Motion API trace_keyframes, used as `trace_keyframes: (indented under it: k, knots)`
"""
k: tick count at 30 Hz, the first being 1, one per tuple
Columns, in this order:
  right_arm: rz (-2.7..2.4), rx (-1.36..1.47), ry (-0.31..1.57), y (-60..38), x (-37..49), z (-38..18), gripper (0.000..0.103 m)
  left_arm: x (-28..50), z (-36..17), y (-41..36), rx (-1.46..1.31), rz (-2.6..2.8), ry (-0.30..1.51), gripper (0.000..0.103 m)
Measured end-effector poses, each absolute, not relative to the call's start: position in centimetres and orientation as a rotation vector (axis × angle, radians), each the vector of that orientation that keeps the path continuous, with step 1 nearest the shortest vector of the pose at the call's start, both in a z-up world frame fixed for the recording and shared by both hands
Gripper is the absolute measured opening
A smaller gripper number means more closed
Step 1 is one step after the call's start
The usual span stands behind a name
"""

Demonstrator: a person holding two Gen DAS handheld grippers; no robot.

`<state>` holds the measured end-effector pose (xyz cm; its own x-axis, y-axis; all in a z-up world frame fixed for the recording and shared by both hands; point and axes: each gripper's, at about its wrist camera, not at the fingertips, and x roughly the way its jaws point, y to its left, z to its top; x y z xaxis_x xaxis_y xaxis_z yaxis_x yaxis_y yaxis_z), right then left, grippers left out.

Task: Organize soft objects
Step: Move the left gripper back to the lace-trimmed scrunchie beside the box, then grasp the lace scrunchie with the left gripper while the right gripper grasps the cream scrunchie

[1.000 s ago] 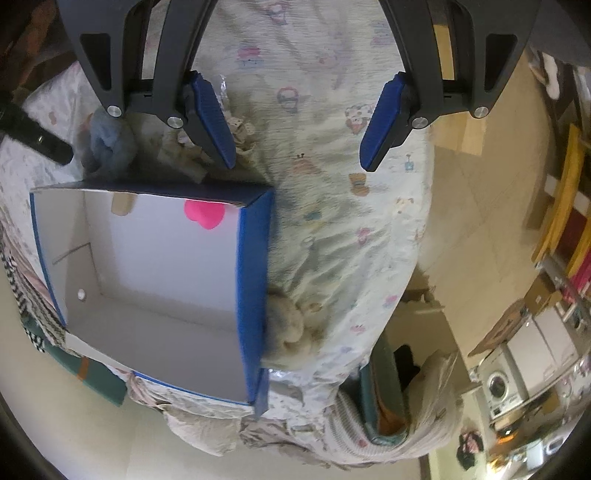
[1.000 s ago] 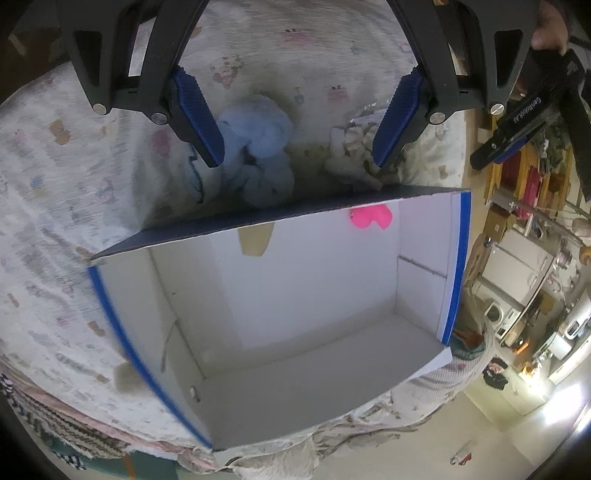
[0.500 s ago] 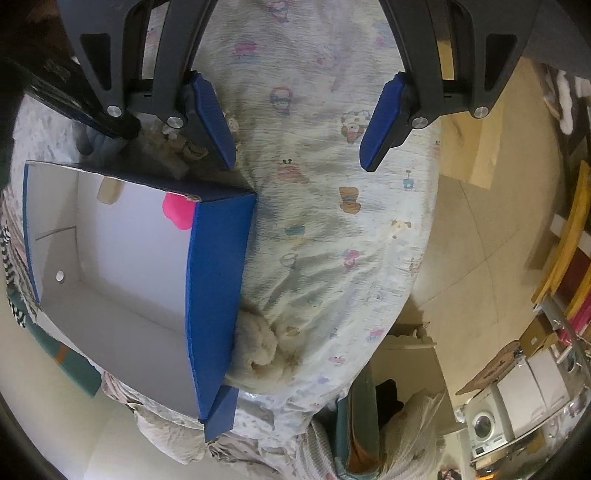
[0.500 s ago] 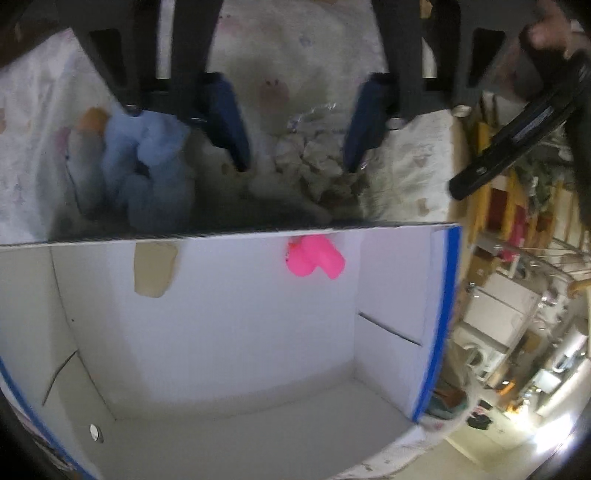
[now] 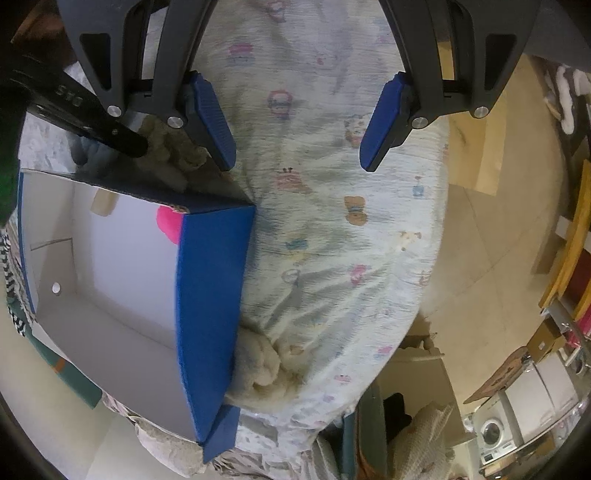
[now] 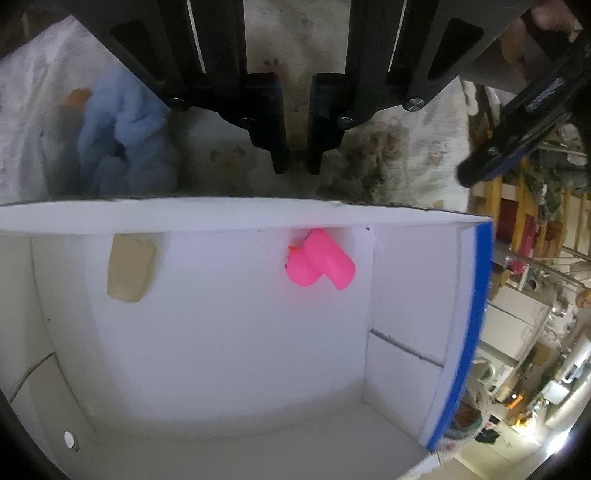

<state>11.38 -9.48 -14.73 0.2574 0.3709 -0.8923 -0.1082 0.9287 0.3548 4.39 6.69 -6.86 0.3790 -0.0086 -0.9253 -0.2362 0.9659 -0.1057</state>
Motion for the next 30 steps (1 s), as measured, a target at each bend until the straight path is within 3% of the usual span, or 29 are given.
trace_keyframes:
  k: [14, 17, 21, 23, 24, 25, 30]
  knots:
    - [0.362, 0.342, 1.144, -15.0, 8.1, -11.1, 0.012, 6.2, -9.0, 5.7, -0.32, 0.103, 1.269, 0.067]
    - [0.35, 0.354, 1.144, -15.9, 8.2, -11.1, 0.012, 6.8, -10.3, 4.9, -0.353, 0.056, 1.318, 0.061]
    - [0.348, 0.353, 1.141, -16.0, 8.2, -11.0, 0.012, 7.5, -11.9, 3.9, -0.378, 0.011, 1.38, 0.039]
    - [0.354, 0.349, 1.14, -16.0, 8.2, -10.9, 0.012, 7.7, -12.3, 3.7, -0.402, 0.0, 1.395, 0.037]
    - [0.356, 0.344, 1.141, -15.9, 8.3, -11.1, 0.012, 7.8, -12.4, 3.6, -0.413, -0.005, 1.401, 0.031]
    - [0.358, 0.34, 1.143, -15.8, 8.3, -11.1, 0.012, 7.9, -12.5, 3.6, -0.425, -0.014, 1.403, 0.016]
    - [0.367, 0.326, 1.147, -15.5, 8.2, -11.1, 0.012, 7.6, -11.6, 3.0, -0.418, -0.049, 1.379, 0.009]
